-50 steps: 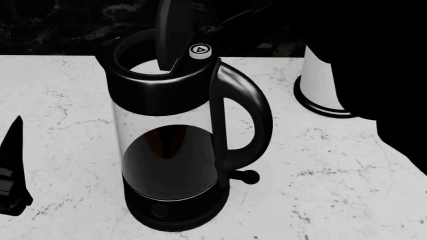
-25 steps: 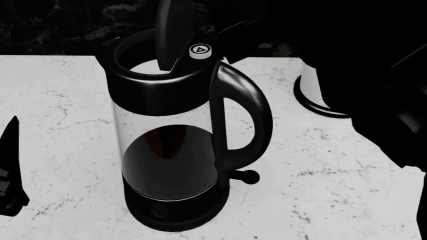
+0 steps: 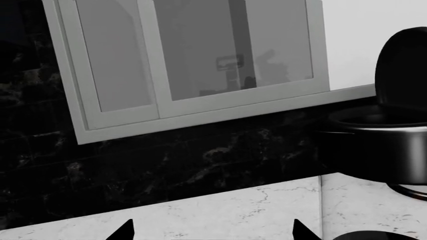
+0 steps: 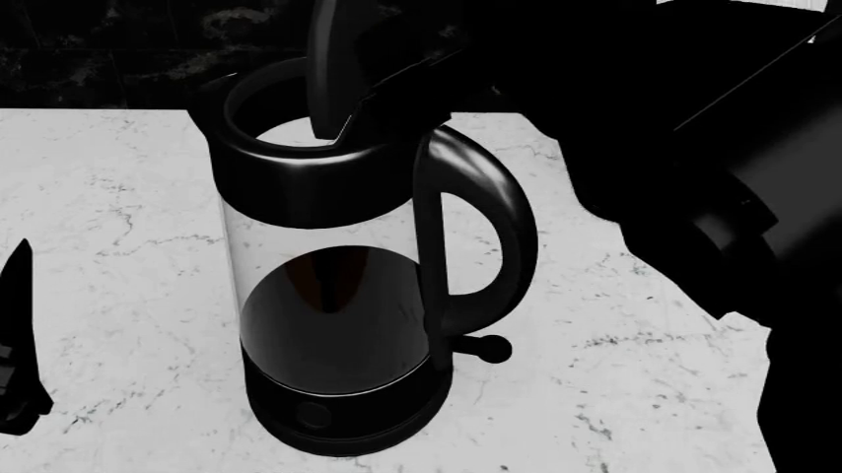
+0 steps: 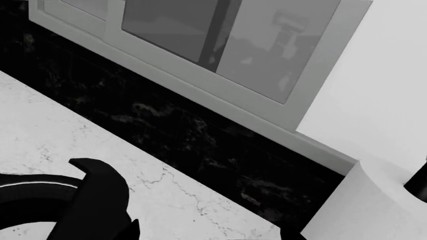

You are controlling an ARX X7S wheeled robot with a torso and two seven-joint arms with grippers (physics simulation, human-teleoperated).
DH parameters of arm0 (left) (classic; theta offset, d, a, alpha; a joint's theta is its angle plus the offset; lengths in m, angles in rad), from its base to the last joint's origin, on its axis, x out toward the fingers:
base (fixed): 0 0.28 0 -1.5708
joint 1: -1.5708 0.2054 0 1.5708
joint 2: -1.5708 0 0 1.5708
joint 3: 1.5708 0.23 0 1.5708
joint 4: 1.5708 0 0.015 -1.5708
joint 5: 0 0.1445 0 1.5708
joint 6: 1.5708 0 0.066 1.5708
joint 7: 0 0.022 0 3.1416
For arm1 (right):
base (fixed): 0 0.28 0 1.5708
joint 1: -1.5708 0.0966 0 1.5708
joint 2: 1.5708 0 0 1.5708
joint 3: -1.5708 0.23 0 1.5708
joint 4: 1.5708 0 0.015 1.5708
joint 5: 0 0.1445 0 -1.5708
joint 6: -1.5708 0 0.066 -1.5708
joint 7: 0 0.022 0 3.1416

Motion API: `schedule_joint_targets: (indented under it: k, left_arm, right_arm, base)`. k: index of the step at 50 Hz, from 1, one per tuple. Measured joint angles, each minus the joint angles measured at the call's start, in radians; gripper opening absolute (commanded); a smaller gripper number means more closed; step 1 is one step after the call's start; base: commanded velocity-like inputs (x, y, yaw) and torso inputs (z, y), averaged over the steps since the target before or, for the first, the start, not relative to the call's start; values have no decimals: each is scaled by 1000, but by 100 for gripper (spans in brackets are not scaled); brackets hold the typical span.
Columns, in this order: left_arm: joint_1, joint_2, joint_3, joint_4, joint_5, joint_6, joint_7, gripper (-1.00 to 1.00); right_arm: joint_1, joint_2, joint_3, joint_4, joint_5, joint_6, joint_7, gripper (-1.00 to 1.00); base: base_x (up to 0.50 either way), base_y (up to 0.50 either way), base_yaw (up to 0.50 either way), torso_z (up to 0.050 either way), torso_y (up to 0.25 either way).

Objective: Close the lid of the electric kettle.

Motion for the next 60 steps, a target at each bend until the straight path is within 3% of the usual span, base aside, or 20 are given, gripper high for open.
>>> schedule_joint_targets:
  k: [60]
  left_arm:
    - [128, -27, -97, -10, -22, 106, 8, 100]
  right_arm:
    - [45, -182, -108, 258, -131, -191, -98, 100]
  base:
    - [2, 2, 4, 0, 0]
